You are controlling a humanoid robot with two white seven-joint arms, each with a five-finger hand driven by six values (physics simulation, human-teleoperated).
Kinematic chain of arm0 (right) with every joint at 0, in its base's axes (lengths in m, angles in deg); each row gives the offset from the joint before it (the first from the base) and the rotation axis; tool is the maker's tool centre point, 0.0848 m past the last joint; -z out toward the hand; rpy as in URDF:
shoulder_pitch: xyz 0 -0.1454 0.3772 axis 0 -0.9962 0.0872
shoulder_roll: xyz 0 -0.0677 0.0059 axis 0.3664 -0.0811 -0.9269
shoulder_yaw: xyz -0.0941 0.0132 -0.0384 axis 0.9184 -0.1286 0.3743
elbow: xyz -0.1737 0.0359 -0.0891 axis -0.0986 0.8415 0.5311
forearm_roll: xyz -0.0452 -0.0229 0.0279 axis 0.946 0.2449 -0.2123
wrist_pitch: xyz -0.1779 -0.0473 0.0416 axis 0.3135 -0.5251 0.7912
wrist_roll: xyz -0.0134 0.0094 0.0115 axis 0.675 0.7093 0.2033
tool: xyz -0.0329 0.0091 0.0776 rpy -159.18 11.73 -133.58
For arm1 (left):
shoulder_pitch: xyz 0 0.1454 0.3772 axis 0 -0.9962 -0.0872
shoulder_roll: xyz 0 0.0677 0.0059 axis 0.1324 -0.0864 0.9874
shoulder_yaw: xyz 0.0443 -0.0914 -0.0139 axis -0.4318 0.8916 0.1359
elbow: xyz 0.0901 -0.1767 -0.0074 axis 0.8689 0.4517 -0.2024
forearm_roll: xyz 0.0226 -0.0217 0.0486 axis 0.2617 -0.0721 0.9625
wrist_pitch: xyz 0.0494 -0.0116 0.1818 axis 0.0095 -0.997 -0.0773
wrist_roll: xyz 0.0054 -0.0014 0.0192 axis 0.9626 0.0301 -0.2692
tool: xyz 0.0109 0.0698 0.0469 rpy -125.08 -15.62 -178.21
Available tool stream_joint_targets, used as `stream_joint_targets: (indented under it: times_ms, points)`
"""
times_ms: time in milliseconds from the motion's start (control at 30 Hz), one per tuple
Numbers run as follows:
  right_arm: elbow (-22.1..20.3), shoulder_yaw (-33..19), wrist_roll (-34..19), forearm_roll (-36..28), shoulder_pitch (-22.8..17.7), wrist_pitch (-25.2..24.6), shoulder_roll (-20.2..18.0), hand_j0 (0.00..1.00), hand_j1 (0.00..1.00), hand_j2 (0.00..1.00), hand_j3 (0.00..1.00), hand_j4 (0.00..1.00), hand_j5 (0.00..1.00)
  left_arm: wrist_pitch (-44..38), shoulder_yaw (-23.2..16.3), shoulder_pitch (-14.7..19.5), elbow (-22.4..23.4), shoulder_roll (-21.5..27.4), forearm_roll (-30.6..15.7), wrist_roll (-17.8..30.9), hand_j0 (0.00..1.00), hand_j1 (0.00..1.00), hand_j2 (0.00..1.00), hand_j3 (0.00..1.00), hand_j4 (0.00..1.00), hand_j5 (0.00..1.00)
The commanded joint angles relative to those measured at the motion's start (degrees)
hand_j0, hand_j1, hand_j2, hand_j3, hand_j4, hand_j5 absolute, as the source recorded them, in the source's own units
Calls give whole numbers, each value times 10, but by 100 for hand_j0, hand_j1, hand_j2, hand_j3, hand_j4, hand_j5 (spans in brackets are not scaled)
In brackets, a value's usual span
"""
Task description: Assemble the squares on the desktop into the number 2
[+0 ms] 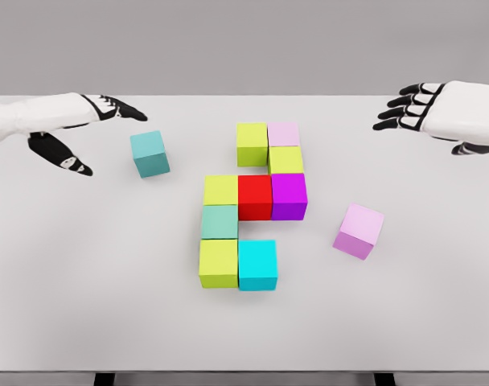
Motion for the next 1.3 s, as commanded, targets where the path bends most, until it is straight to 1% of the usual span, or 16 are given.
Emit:
stream_joint_targets:
  times_ms: [0,167,200,233,267,300,400,467,533,600,733,800,933,1200,1233,1267]
  points:
    - [0,1,0,-2,0,-2,0,100,100,100,100,100,100,-2,-1,0,16,-2,-3,0,100,100,100,100,100,100]
    - [5,12,0,-5,3,-2,-7,100,100,100,100,100,100,-2,-1,-3,45,-33,-2,0,100,100,100,100,100,100]
    - [6,10,0,-3,4,-2,-13,100,100,100,100,100,100,-2,-1,0,63,-46,-2,0,100,100,100,100,100,100]
    - [6,14,0,-1,16,-2,-21,100,100,100,100,100,100,-2,0,1,96,-72,-2,0,100,100,100,100,100,100]
    - [6,16,0,0,16,-2,-21,100,100,100,100,100,100,-2,-1,1,111,-82,-2,0,100,100,100,100,100,100]
    - [4,32,0,0,14,-2,-20,100,100,100,100,100,100,-2,-1,0,127,-101,-2,0,100,100,100,100,100,100]
    - [2,66,0,1,14,-2,8,100,100,100,100,100,100,-2,-1,0,127,-102,-3,0,100,100,100,100,100,100]
    - [1,72,0,1,16,-2,13,100,100,100,100,100,100,-2,-11,5,147,-102,7,0,100,100,100,100,100,100]
    - [1,81,0,2,18,-2,15,100,100,100,100,100,100,-2,-40,31,191,-115,42,0,100,100,100,100,100,100]
    - [0,93,0,9,18,-2,15,100,100,100,100,100,100,-2,-44,32,196,-117,51,0,100,100,100,100,100,100]
    - [-2,95,0,17,11,-2,18,100,100,100,100,100,100,-2,-45,35,196,-132,58,0,100,100,100,100,100,100]
    - [-3,111,0,17,11,-2,24,100,100,100,100,100,100,-2,-45,45,212,-155,80,0,100,100,100,100,100,100]
    - [-4,129,0,17,11,-2,37,100,100,100,100,100,100,-2,-45,54,216,-158,82,0,100,100,100,100,100,100]
    - [-4,154,0,17,11,-2,41,100,100,100,100,100,100,-2,-43,53,196,-153,78,0,100,100,100,100,100,100]
    - [-4,156,0,18,11,-2,41,100,100,100,100,100,100,-2,-42,51,184,-153,75,0,100,100,100,100,100,100]
    - [-4,157,0,18,11,-2,41,100,100,100,100,100,100,-2,-41,48,150,-152,58,0,96,96,96,96,96,96]
